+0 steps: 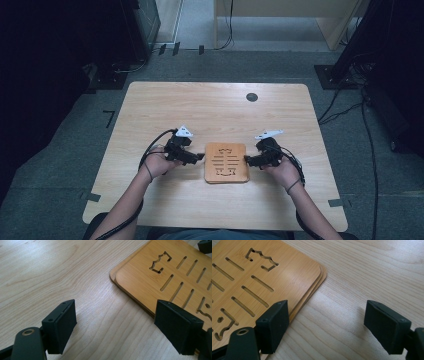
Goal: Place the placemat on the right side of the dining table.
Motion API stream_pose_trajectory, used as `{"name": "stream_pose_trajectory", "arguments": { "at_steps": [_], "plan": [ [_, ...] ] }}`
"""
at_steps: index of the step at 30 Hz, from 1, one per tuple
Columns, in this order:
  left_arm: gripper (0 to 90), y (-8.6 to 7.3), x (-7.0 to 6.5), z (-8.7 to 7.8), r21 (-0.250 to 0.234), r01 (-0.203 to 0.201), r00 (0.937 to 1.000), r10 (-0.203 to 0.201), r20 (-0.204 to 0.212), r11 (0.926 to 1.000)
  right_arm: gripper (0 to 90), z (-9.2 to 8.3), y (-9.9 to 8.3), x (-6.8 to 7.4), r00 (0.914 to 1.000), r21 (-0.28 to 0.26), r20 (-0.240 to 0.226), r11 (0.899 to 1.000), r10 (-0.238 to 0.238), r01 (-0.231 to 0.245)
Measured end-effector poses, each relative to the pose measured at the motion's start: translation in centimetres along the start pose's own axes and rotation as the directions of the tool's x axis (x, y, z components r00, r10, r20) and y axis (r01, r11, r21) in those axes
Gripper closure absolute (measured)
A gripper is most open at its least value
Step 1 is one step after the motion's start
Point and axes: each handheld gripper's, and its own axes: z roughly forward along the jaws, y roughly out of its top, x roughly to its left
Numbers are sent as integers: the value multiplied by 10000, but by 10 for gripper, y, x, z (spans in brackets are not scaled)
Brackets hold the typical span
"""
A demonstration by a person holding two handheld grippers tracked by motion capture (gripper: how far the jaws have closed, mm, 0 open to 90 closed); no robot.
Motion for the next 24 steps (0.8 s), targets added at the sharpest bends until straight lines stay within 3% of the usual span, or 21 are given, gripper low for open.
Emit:
{"name": "stream_pose_trajectory", "arguments": {
  "at_steps": [24],
  "plan": [
    [171, -1, 0, -1, -10, 25, 10000, -25, -5, 10000, 201, 1, 3, 7, 9996, 17, -6, 9996, -278, 278]
  ]
}}
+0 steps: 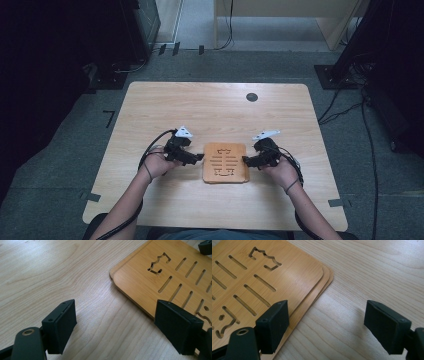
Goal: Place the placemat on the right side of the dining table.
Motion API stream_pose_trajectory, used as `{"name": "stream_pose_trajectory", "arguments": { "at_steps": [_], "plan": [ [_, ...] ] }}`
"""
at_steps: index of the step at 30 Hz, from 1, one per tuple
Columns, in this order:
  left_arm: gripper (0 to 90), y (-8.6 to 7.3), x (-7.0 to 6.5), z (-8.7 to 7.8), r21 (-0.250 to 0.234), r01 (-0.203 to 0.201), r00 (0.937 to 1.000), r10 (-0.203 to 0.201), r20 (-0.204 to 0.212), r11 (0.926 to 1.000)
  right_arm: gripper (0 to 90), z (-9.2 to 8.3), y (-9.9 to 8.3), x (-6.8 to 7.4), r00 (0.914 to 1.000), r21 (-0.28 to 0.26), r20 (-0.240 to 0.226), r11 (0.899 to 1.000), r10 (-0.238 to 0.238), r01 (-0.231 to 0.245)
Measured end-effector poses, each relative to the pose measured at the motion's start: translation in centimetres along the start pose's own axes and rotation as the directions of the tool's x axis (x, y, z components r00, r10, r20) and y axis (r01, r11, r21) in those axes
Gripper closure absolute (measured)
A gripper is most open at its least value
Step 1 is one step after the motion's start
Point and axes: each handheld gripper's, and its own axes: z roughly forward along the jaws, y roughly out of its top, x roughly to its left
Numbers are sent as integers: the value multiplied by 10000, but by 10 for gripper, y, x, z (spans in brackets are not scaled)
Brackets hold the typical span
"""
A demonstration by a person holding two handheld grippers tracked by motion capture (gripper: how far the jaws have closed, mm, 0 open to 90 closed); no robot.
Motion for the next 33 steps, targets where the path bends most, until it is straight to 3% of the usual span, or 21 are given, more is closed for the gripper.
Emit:
{"name": "stream_pose_trajectory", "arguments": {
  "at_steps": [10, 13, 20, 27, 33],
  "plan": [
    [172, -2, 0, -2, -7, 67, 10000, -67, 35, 10000, 198, 2, 2, 4, 9999, 13, -4, 9999, -130, 130],
    [223, -2, 0, -3, 30, 109, 9999, -109, 13, 9999, 198, 2, 3, 6, 9998, -12, 10, 9998, -195, 195],
    [238, -4, 0, -5, 2, 127, 9999, -127, 20, 9999, 193, 4, 5, 9, 9994, -36, -27, 9994, -345, 345],
    [307, -6, -2, -8, -55, -123, 9999, 123, 106, 9999, 192, 6, 8, 12, 9992, -60, -9, 9991, -408, 408],
    [332, -7, -3, -9, -83, 16, 10000, -16, 78, 10000, 192, 8, 10, 14, 9985, -90, -17, 9985, -539, 538]
  ]
}}
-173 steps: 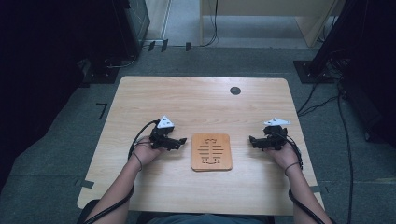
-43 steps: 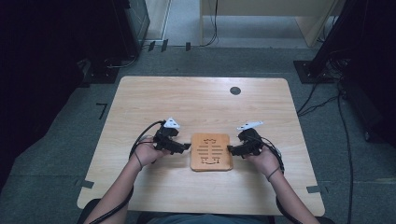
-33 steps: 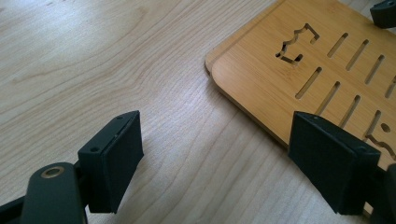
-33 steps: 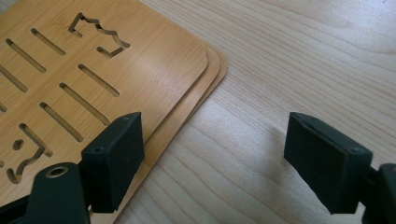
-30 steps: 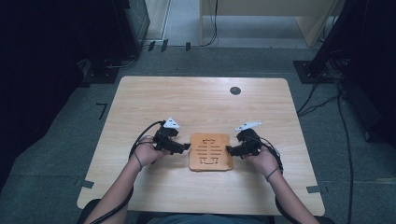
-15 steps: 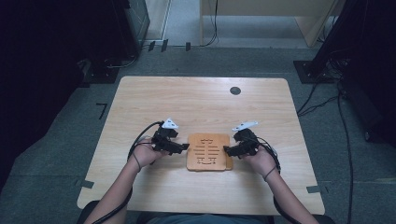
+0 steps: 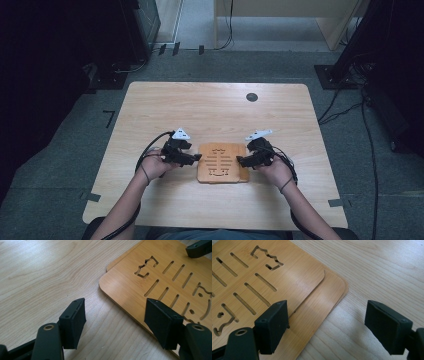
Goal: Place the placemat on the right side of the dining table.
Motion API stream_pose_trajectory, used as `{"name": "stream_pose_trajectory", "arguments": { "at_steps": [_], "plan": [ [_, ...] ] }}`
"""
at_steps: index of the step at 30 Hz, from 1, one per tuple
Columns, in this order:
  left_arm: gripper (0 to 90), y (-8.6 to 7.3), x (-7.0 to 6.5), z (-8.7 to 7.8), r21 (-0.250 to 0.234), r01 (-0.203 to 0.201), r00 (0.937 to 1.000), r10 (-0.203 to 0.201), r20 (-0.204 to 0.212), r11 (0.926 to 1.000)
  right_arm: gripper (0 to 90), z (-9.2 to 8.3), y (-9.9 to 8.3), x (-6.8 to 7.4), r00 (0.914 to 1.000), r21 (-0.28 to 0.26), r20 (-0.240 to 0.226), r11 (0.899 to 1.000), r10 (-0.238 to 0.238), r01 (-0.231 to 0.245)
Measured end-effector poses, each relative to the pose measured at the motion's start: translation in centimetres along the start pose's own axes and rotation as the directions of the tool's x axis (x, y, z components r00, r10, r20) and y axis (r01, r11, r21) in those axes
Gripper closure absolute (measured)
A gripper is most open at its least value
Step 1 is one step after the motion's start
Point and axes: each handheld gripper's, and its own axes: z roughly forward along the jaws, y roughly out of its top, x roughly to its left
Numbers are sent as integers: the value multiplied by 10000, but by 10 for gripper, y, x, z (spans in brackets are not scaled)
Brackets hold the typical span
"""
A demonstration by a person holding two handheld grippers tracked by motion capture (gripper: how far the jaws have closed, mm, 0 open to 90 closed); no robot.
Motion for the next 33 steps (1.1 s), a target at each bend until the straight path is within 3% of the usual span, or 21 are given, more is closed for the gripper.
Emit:
{"name": "stream_pose_trajectory", "arguments": {
  "at_steps": [2, 6, 12, 19, 33],
  "plan": [
    [344, 0, 0, 0, 39, 124, 9999, -124, 76, 9999, 192, 0, 1, 1, 10000, 13, -9, 10000, -1, 1],
    [375, 1, 0, 0, 339, 832, 9958, -843, 344, 9960, 192, 1, 2, 2, 10000, 21, -8, 10000, -54, 54],
    [401, 2, -3, -1, 288, 575, 9977, -585, 348, 9979, 192, 3, 3, 5, 9999, -8, -26, 9999, -121, 121],
    [459, 4, -6, -2, 269, 647, 9966, -660, 489, 9975, 192, 4, 5, 8, 9998, -62, 52, 9998, -198, 199],
    [463, 2, -11, 0, 515, 507, 9958, -545, 733, 9974, 189, 5, 8, 11, 9998, -71, -18, 9998, -211, 211]
  ]
}}
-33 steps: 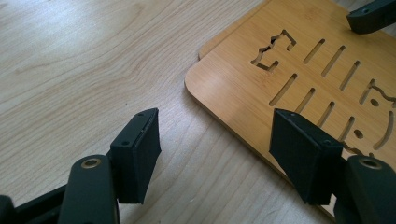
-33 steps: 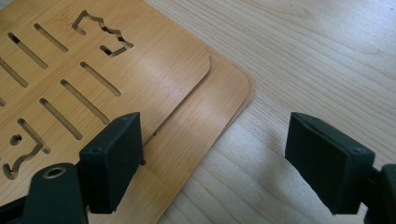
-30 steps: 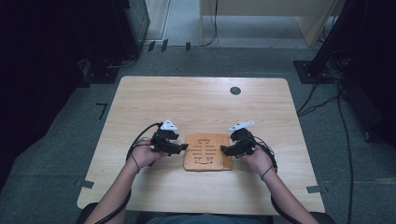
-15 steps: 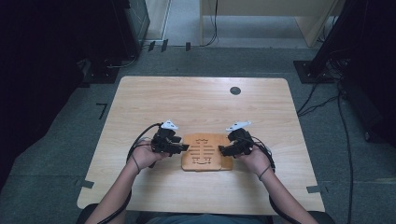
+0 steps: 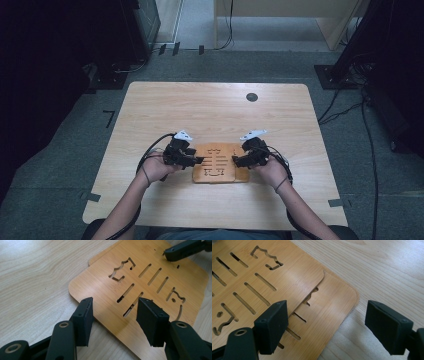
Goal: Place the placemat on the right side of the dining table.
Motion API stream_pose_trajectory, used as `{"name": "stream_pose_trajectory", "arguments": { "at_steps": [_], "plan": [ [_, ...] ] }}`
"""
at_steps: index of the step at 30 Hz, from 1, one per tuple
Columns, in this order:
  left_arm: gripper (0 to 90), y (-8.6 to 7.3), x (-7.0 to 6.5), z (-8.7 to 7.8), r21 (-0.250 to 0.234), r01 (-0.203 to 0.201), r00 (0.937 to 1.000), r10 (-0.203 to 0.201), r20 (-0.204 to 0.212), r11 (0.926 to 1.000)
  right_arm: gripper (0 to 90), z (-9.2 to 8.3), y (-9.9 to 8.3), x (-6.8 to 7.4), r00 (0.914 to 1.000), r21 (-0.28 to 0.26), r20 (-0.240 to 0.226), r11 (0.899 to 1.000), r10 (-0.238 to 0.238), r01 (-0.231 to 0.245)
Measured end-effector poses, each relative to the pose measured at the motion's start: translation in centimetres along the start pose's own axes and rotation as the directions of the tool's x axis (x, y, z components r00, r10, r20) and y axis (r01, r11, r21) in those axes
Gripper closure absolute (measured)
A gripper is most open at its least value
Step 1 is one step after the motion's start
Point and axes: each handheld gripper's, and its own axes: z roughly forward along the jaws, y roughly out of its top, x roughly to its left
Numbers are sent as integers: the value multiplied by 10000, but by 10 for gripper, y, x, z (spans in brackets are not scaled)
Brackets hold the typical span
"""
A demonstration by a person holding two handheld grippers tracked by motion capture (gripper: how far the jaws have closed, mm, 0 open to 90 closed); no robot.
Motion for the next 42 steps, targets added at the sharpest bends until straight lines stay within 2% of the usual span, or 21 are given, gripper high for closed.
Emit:
{"name": "stream_pose_trajectory", "arguments": {
  "at_steps": [6, 14, 22, 30, 38, 42],
  "plan": [
    [463, 0, -2, -2, 3, -147, 9999, 147, 44, 9999, 193, -6, 2, -3, 9998, -102, -76, 9998, 181, -182],
    [453, -2, -6, 0, -96, -485, 9988, 486, 53, 9988, 191, -7, 4, 1, 9997, -269, -14, 9994, -227, 226],
    [449, -3, -6, 1, 41, -711, 9975, 711, -7, 9975, 165, -7, 7, 5, 9996, -156, -270, 9998, 106, -110],
    [439, -5, -5, 5, 234, -602, 9982, 602, 6, 9979, 159, -11, 12, 11, 9983, -264, -560, 9995, 148, -163],
    [434, -5, -5, 5, 171, -502, 9987, 501, 70, 9986, 145, -10, 16, 21, 9960, -25, -853, 9996, 282, -285],
    [434, -6, -5, 5, 156, -557, 9984, 556, 65, 9983, 146, -7, 18, 27, 9961, 301, -878, 9995, 86, -60]
  ]
}}
